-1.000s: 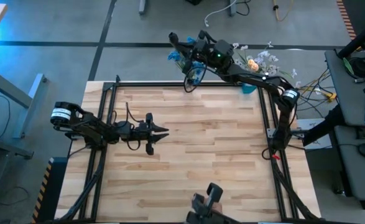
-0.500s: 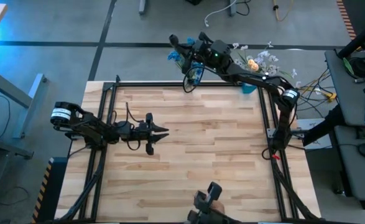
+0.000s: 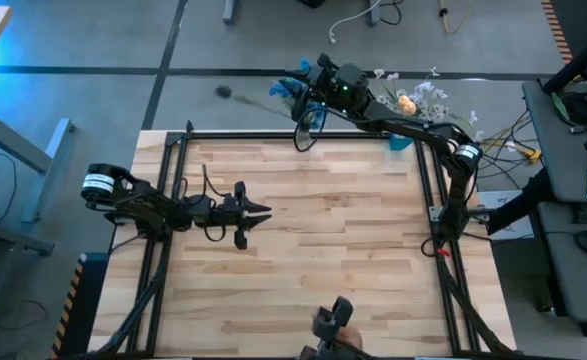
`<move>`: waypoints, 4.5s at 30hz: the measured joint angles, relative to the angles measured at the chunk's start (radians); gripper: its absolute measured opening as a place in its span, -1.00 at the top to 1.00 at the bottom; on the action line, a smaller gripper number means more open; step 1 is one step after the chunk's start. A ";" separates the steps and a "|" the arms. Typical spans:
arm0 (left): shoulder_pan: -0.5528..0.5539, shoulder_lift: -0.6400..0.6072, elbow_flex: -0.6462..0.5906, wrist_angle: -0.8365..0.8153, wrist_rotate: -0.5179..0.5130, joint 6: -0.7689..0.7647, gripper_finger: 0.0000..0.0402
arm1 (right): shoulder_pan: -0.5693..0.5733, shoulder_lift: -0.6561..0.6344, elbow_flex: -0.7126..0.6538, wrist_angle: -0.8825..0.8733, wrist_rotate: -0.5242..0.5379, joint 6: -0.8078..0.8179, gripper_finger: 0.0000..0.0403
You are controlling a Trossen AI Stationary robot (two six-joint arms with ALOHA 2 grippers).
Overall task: Sort flowers into vase by color
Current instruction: Put the black tulip into the transparent vase
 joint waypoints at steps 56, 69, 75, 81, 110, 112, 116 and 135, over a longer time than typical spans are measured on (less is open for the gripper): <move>0.857 0.256 0.679 -1.340 0.270 -0.628 -0.01 | 0.359 -0.830 -0.746 -0.407 0.296 -0.017 0.94; 0.912 0.272 0.739 -1.362 0.164 -0.656 -0.06 | 0.359 -0.830 -0.746 -0.408 0.294 -0.005 0.94; 0.953 0.272 0.747 -1.354 0.164 -0.691 -0.06 | 0.359 -0.830 -0.746 -0.409 0.294 -0.005 0.94; 0.979 0.272 0.747 -1.336 0.167 -0.745 -0.06 | 0.359 -0.830 -0.746 -0.409 0.293 -0.005 0.94; 0.958 0.295 0.907 -1.710 0.284 -0.303 0.38 | 0.359 -0.830 -0.750 -0.445 0.283 0.010 0.94; 0.928 0.295 0.937 -1.754 0.271 -0.150 0.40 | 0.359 -0.830 -0.751 -0.447 0.283 0.010 0.94; 0.851 0.295 1.018 -1.884 0.074 0.200 0.41 | 0.359 -0.830 -0.751 -0.447 0.283 0.003 0.94; 0.743 0.417 1.030 -1.855 -0.217 0.834 0.41 | 0.359 -0.828 -0.755 -0.488 0.284 0.001 0.94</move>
